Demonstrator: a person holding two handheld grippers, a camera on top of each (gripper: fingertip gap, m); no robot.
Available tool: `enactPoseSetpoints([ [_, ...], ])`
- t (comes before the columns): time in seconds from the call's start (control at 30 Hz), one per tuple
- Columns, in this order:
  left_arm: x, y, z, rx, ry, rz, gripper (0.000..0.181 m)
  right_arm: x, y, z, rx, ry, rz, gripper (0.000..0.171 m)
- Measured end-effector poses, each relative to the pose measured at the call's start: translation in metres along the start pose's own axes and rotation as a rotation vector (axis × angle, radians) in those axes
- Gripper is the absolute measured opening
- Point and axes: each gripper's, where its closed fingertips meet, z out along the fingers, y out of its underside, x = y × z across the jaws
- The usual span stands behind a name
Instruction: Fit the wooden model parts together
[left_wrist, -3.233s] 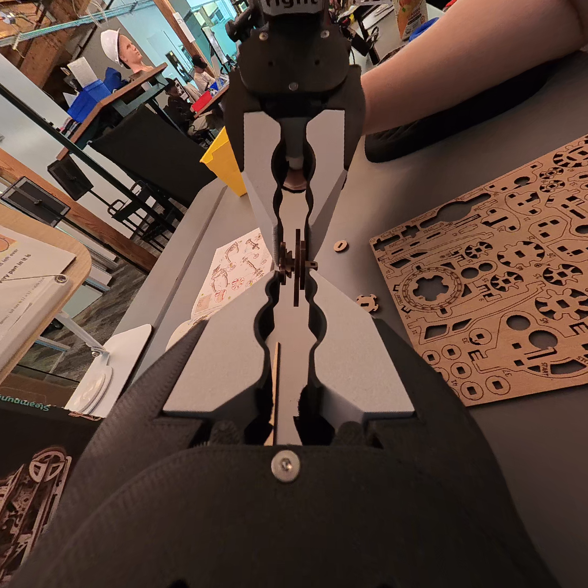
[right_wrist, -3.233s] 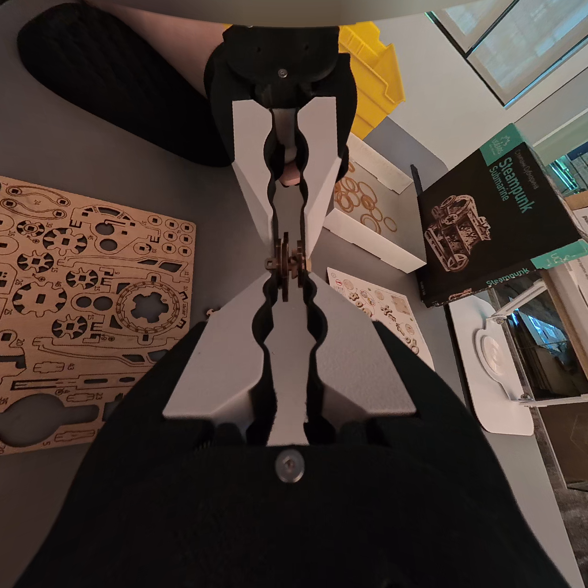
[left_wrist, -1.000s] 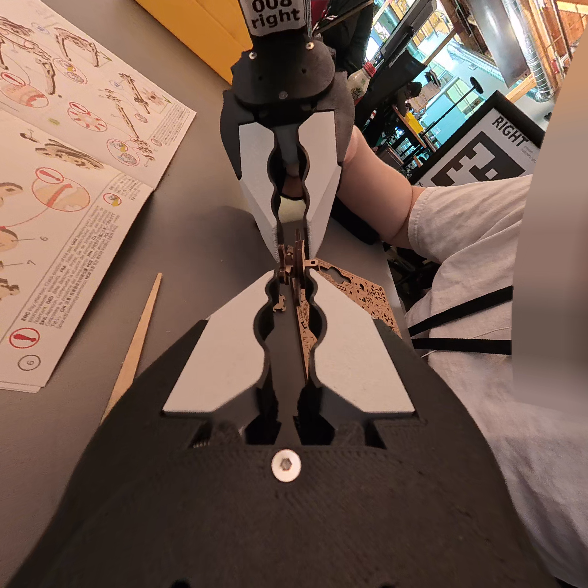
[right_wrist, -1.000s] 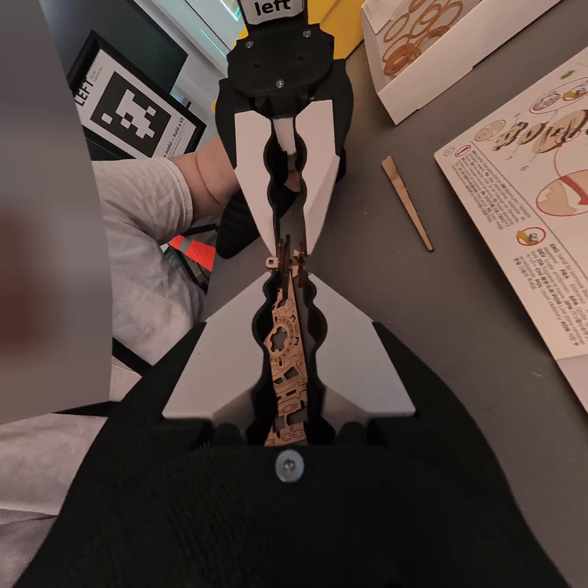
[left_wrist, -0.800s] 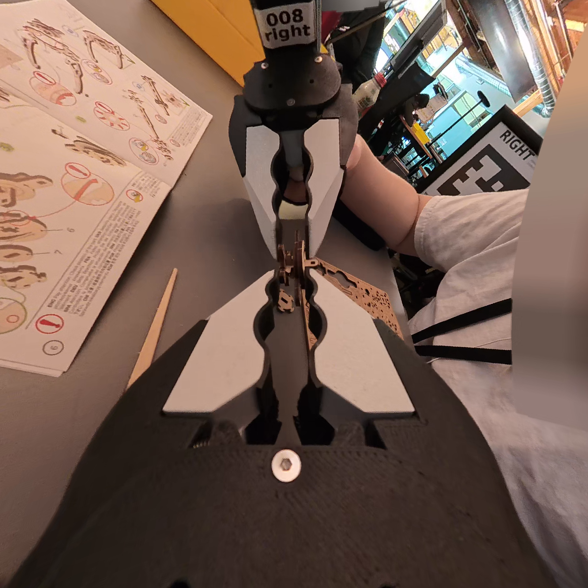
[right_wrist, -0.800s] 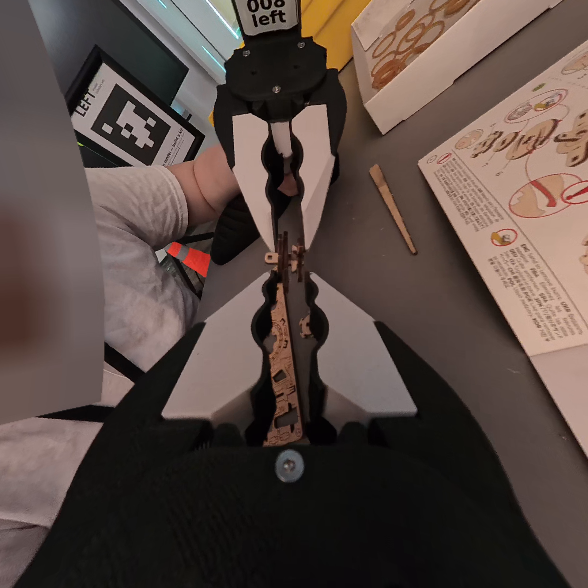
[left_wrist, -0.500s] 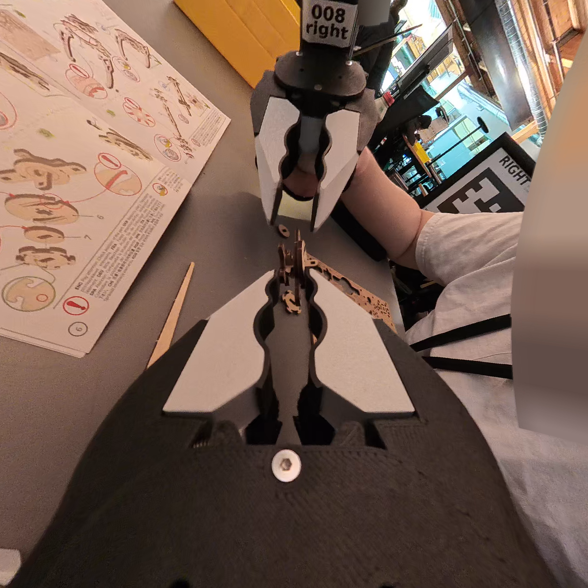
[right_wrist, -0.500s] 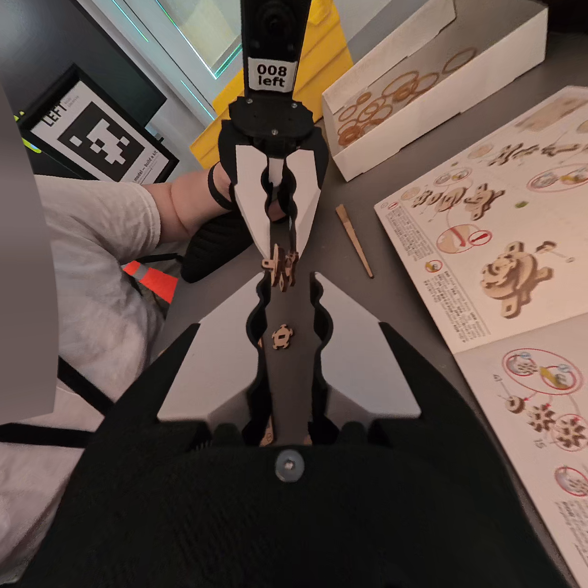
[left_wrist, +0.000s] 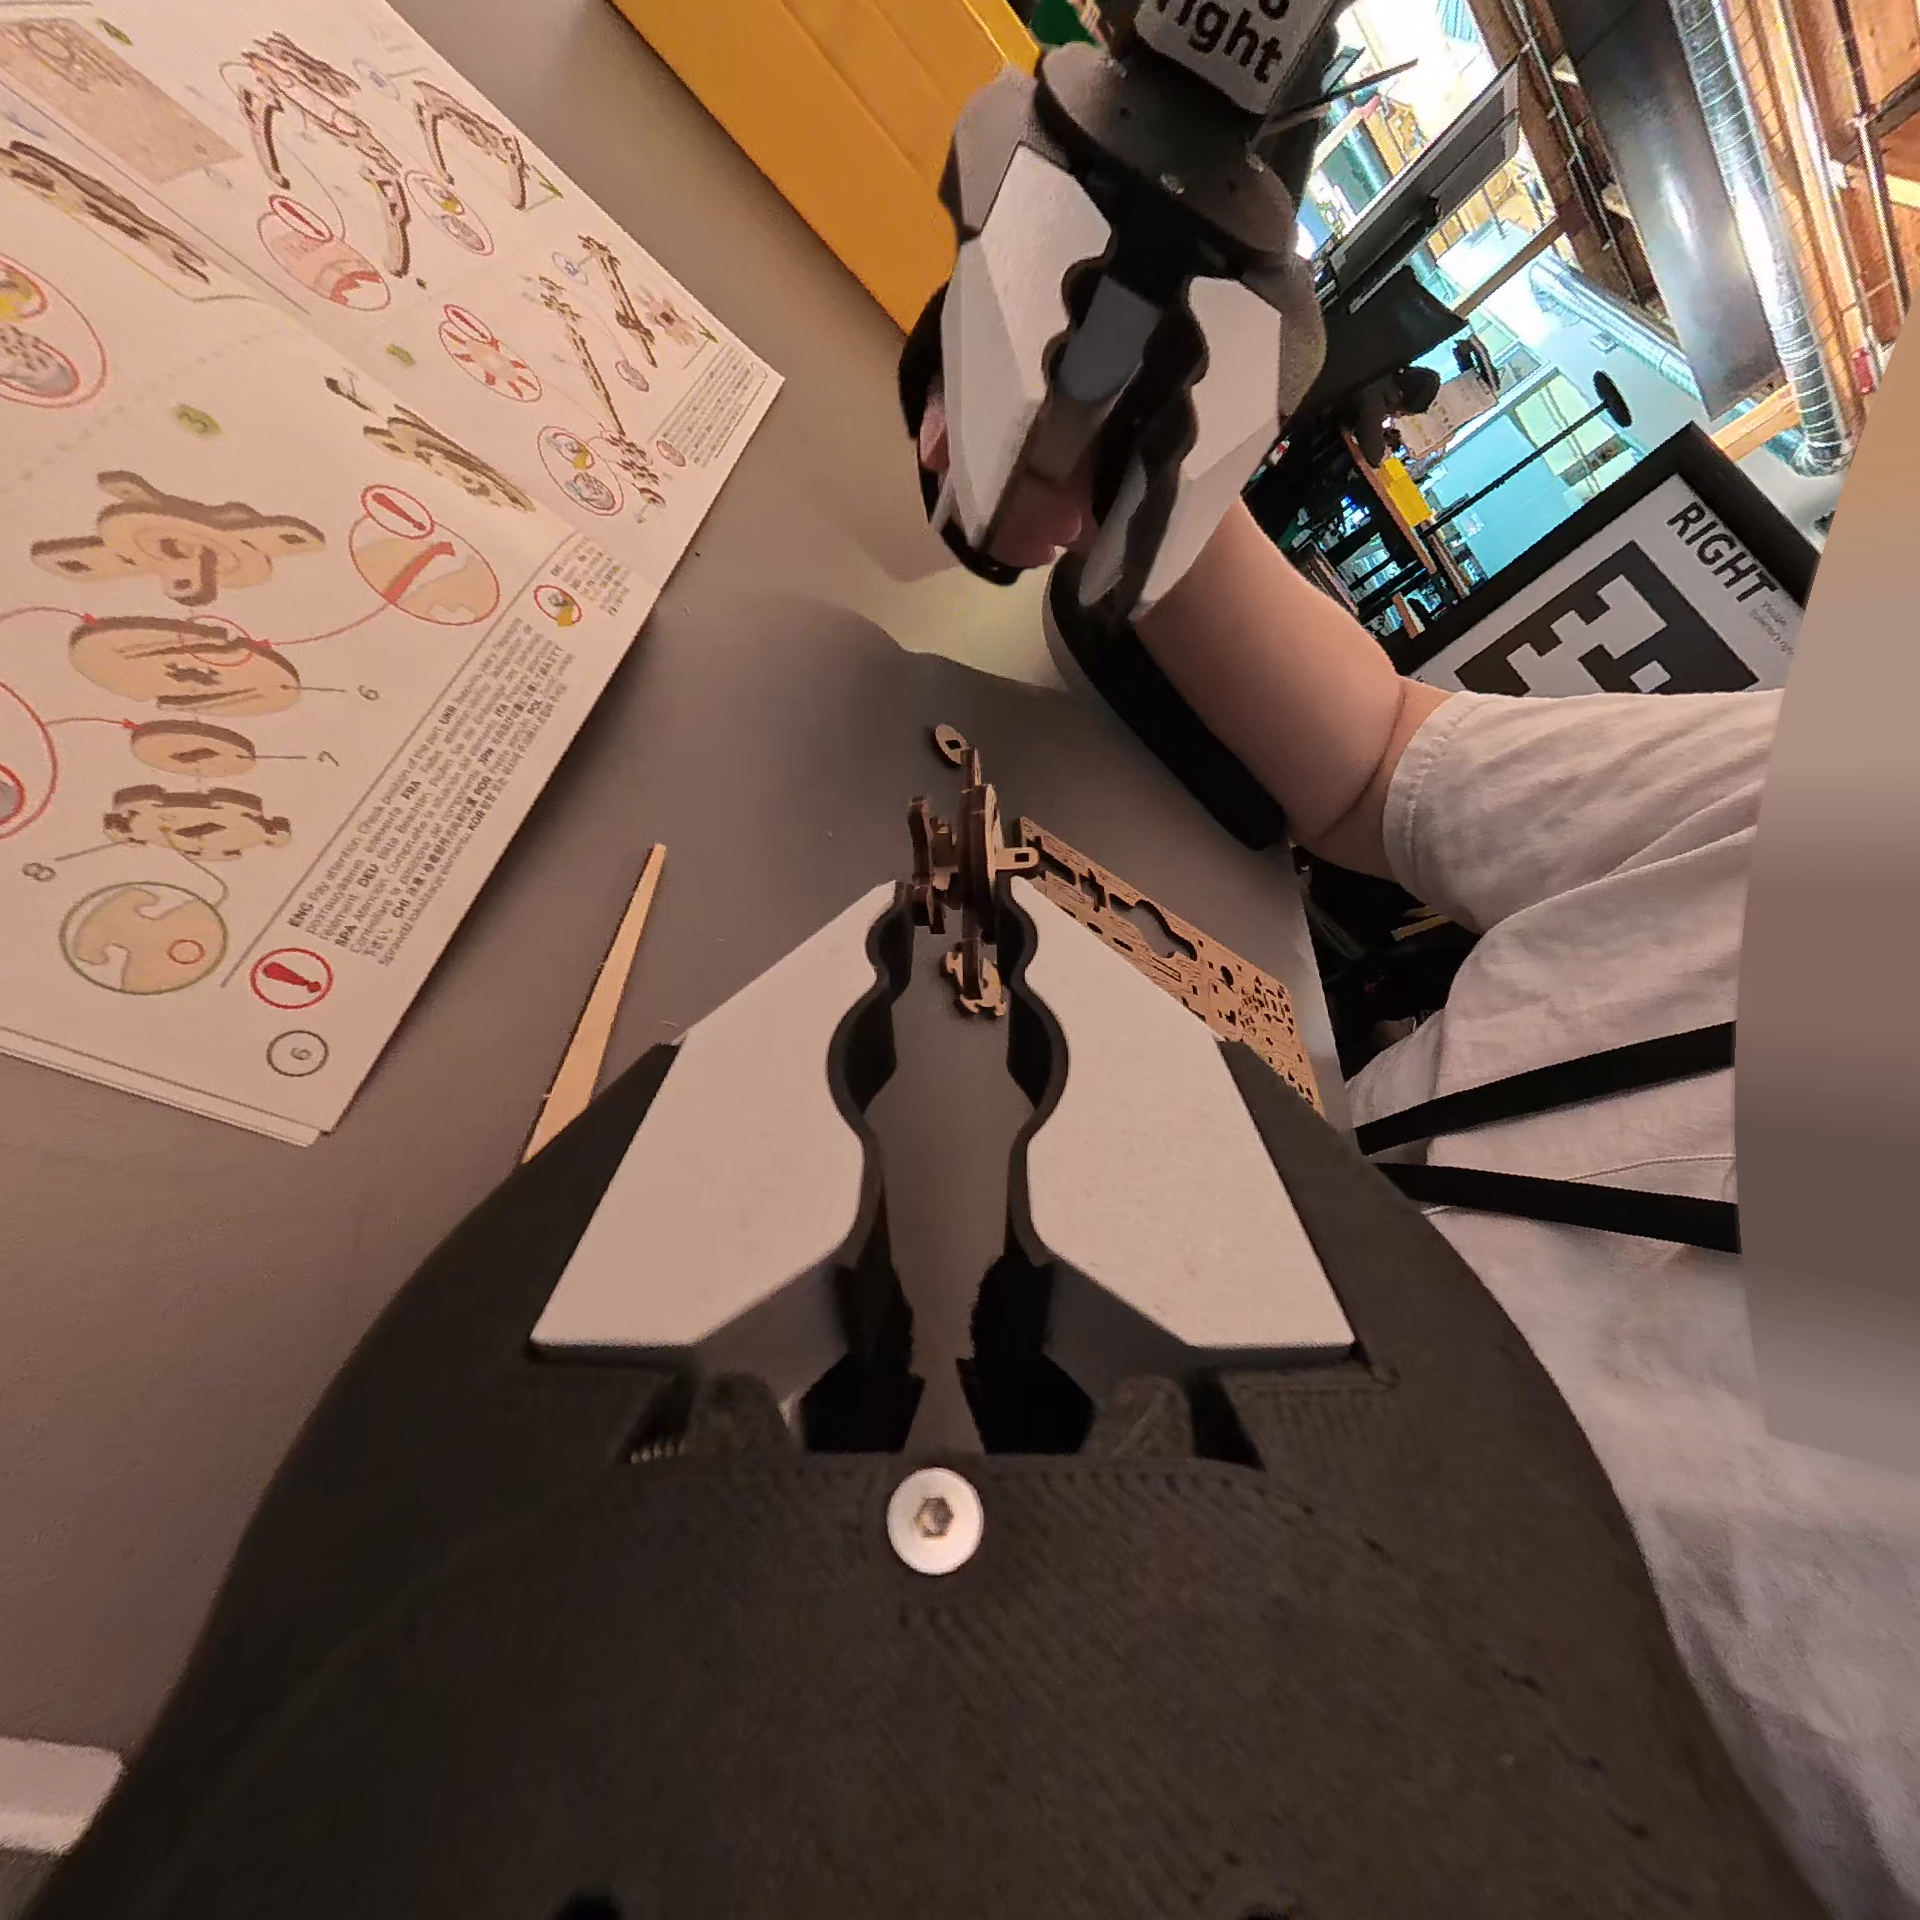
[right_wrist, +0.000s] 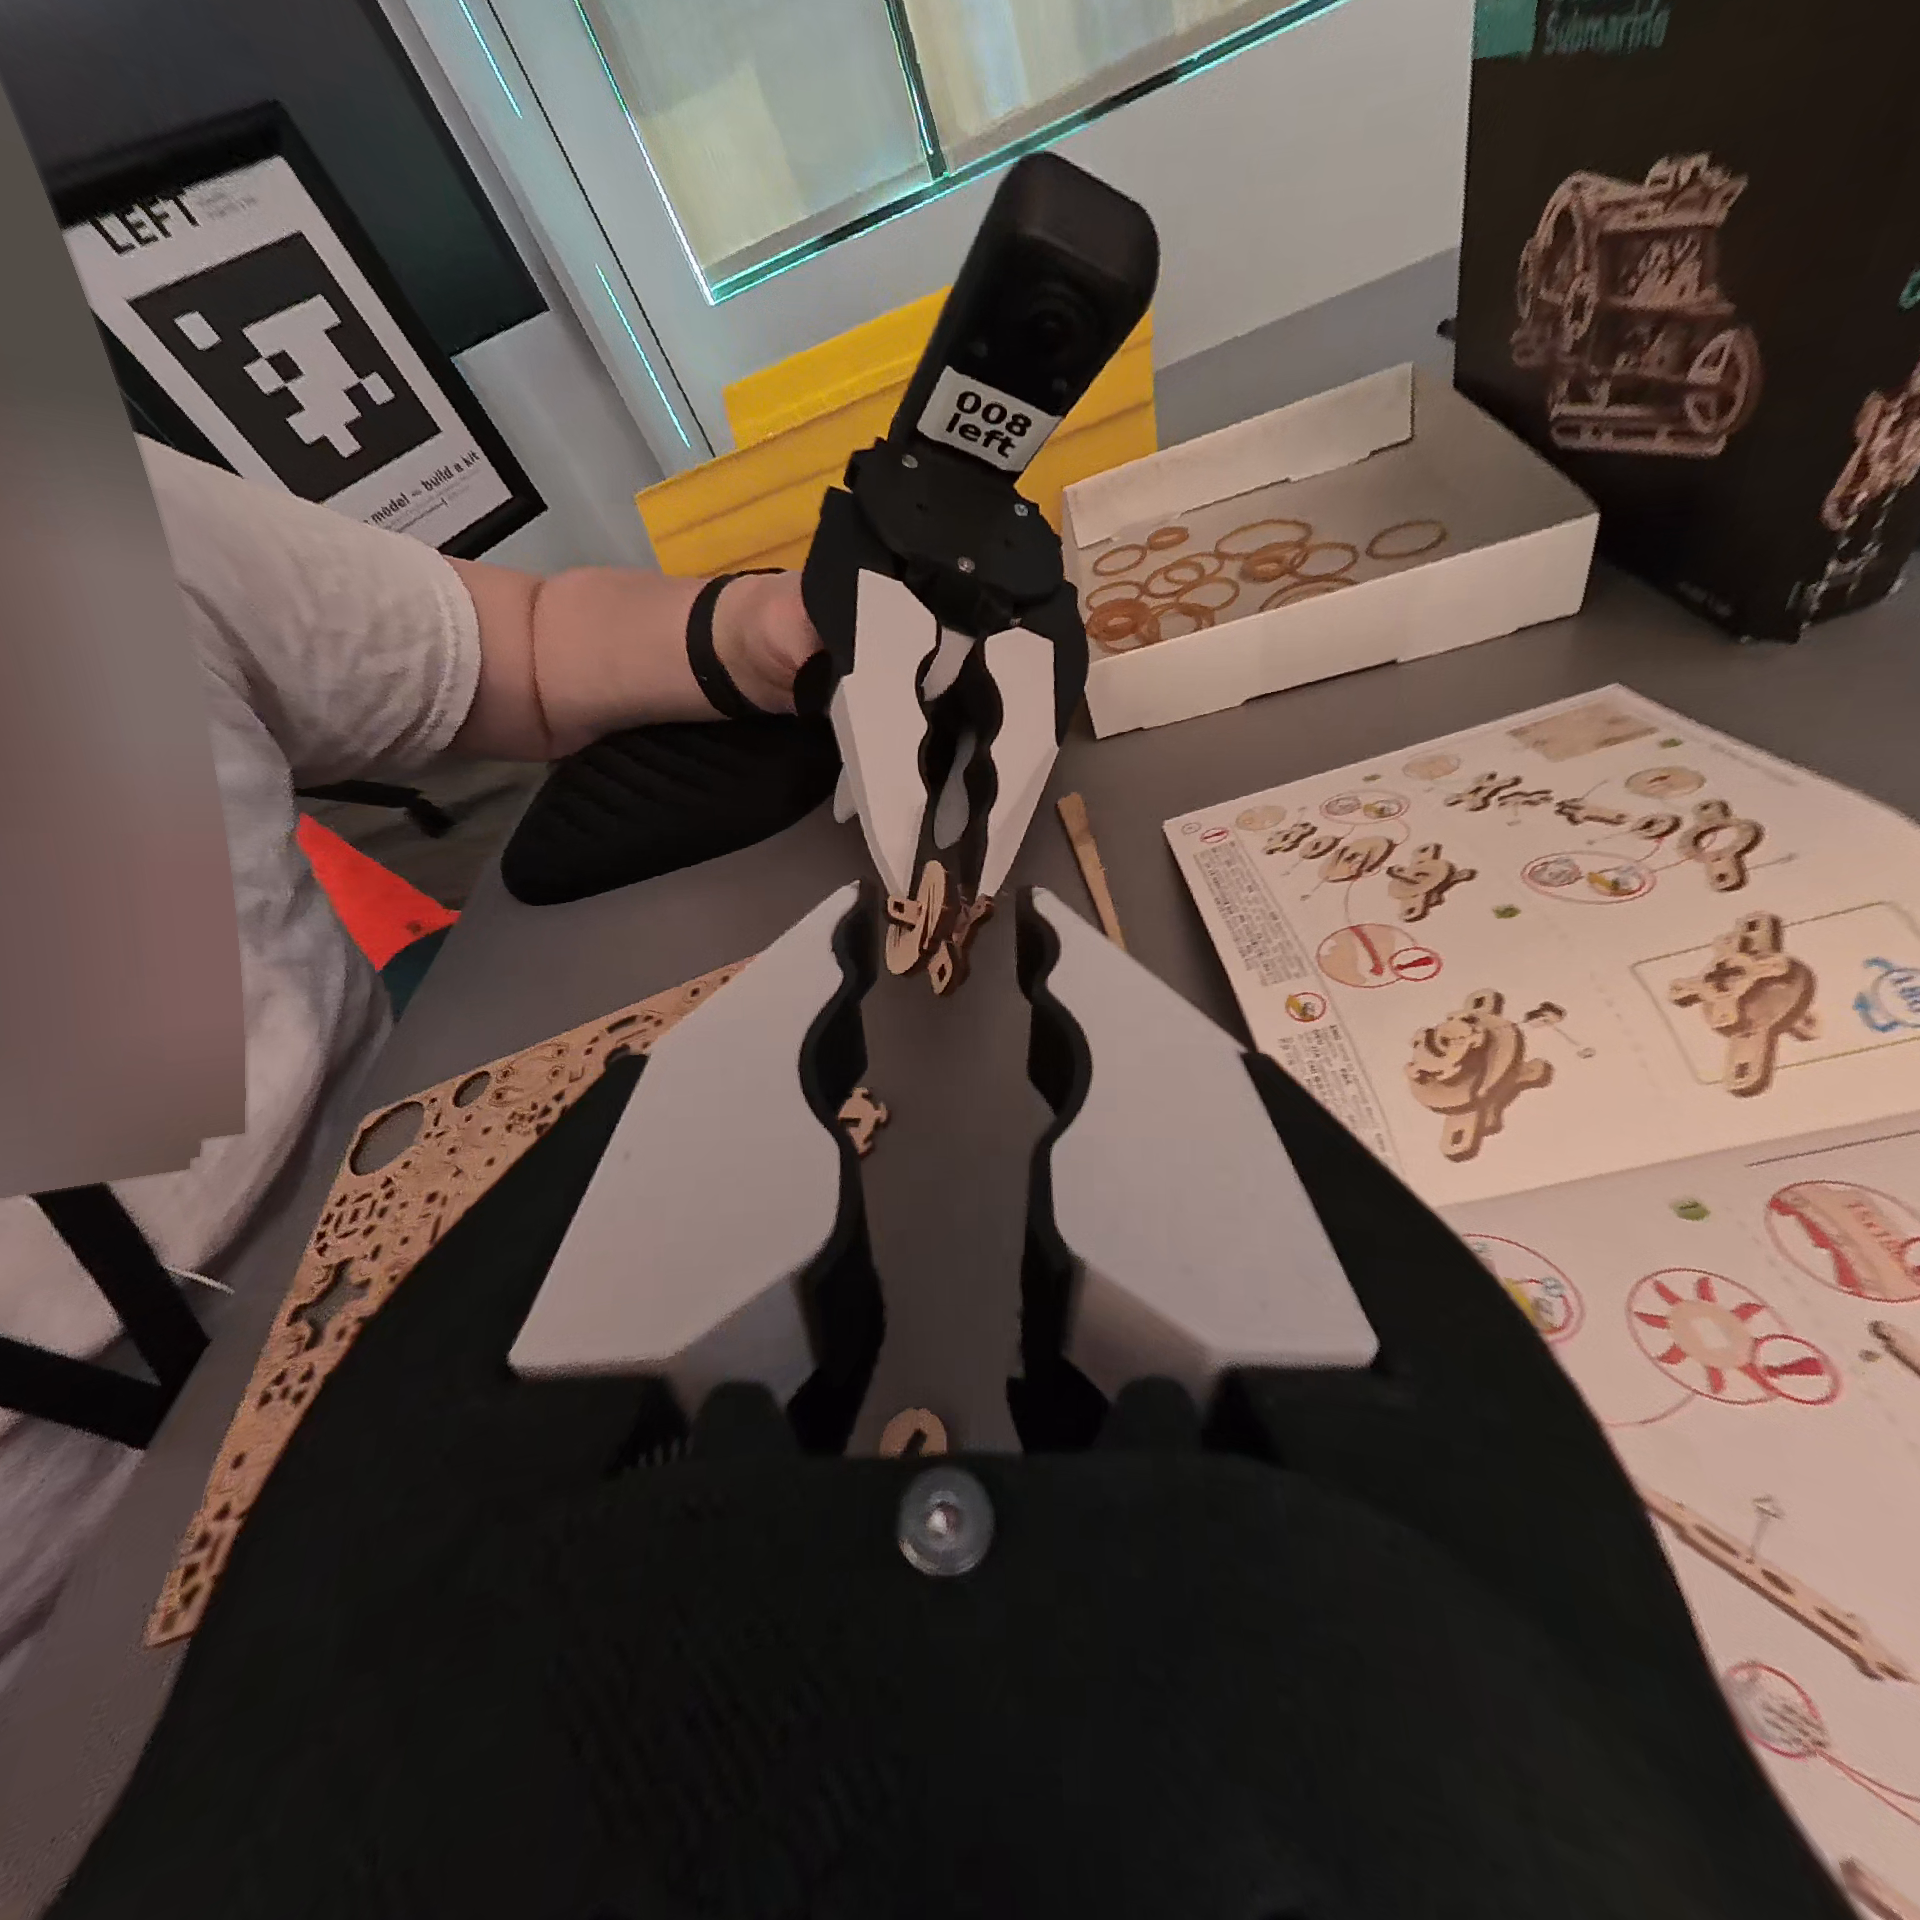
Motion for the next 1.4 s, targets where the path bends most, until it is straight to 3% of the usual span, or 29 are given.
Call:
enactPoseSetpoints([
  [0.23,-0.002,0.000,0.000,0.000,-0.009,-0.004,0.014,-0.002,0.006,-0.007,-0.064,0.024,-0.108,0.050],
  [0.33,-0.003,0.001,0.000,-0.001,-0.010,-0.004,0.013,-0.011,0.029,-0.014,-0.221,-0.003,-0.210,0.035],
  [0.47,-0.003,0.001,0.000,-0.002,-0.009,-0.009,0.013,-0.007,0.078,-0.032,-0.565,0.054,-0.324,0.031],
  [0.6,-0.003,0.002,0.000,-0.007,-0.010,-0.008,0.014,-0.010,0.097,-0.036,-0.702,0.041,-0.323,0.025],
  [1.17,-0.004,0.001,0.000,-0.005,-0.014,-0.006,0.014,-0.005,0.111,-0.048,-0.848,0.094,-0.272,0.024],
  [1.4,-0.004,0.002,0.000,-0.008,-0.014,-0.005,0.014,-0.003,0.110,-0.046,-0.857,0.112,-0.324,0.015],
])
